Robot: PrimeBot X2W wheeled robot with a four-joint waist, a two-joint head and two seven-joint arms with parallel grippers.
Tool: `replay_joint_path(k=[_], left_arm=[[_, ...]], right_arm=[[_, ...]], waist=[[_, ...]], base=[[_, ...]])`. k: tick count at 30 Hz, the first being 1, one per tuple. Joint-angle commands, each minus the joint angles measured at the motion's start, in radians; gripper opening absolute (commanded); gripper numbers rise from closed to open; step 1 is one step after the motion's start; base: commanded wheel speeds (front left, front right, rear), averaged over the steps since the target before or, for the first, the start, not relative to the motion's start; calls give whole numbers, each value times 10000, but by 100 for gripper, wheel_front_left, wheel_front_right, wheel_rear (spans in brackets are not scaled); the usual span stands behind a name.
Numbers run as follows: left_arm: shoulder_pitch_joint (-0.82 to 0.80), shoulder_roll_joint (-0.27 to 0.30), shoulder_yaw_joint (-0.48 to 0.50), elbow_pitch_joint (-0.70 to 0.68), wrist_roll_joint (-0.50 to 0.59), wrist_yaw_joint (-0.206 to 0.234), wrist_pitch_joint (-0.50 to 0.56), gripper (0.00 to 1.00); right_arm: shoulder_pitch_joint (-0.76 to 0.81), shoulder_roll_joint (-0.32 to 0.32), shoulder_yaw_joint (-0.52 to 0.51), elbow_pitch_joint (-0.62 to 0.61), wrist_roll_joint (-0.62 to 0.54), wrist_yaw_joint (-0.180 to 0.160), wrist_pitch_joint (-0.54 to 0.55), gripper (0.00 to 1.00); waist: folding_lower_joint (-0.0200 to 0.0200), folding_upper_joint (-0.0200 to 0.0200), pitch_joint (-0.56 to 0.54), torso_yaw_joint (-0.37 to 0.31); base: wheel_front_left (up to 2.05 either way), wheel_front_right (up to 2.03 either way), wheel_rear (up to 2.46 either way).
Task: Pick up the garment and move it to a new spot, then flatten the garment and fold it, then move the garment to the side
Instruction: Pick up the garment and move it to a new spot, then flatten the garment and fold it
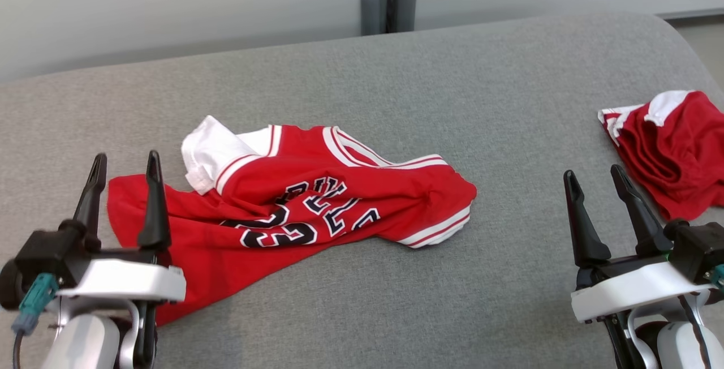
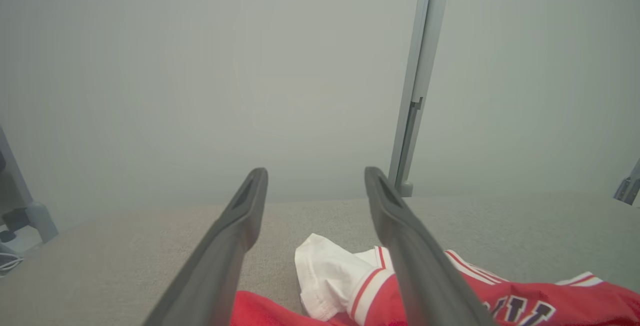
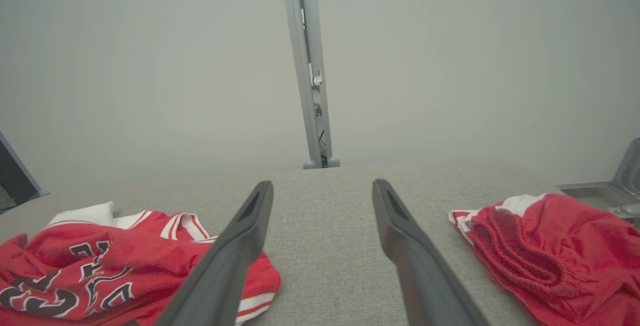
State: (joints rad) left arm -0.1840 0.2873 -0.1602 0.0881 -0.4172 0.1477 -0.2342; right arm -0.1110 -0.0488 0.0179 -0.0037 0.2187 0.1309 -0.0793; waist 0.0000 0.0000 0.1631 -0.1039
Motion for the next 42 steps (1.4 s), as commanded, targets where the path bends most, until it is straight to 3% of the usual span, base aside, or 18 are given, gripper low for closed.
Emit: replay_joint_path(k=[1, 5, 7, 13, 42], left_arm=[[303, 16, 72, -190, -56, 132, 4, 100], [935, 107, 158, -708, -123, 354, 177, 100], [1973, 139, 34, -1301, -175, 560, 533, 100], [2580, 257, -191, -1540, -125, 680, 890, 100], [2571, 340, -469, -1962, -169, 1153, 1255, 100]], right_arm=[[128, -41, -26, -56, -82, -3, 67, 100], [305, -41, -74, -89, -174, -3, 162, 100], [799, -41, -143, -55, -251, -3, 371, 100], [1288, -42, -218, -273, -308, -3, 609, 100], [1084, -39, -111, -99, -335, -3, 754, 100]], waist=[[0, 0, -205, 178], [0, 0, -503, 348], [0, 0, -1225, 531], [0, 0, -1745, 585], [0, 0, -1412, 700]], base=[[0, 0, 0], [0, 0, 0], [0, 0, 0], [0, 0, 0], [0, 0, 0]])
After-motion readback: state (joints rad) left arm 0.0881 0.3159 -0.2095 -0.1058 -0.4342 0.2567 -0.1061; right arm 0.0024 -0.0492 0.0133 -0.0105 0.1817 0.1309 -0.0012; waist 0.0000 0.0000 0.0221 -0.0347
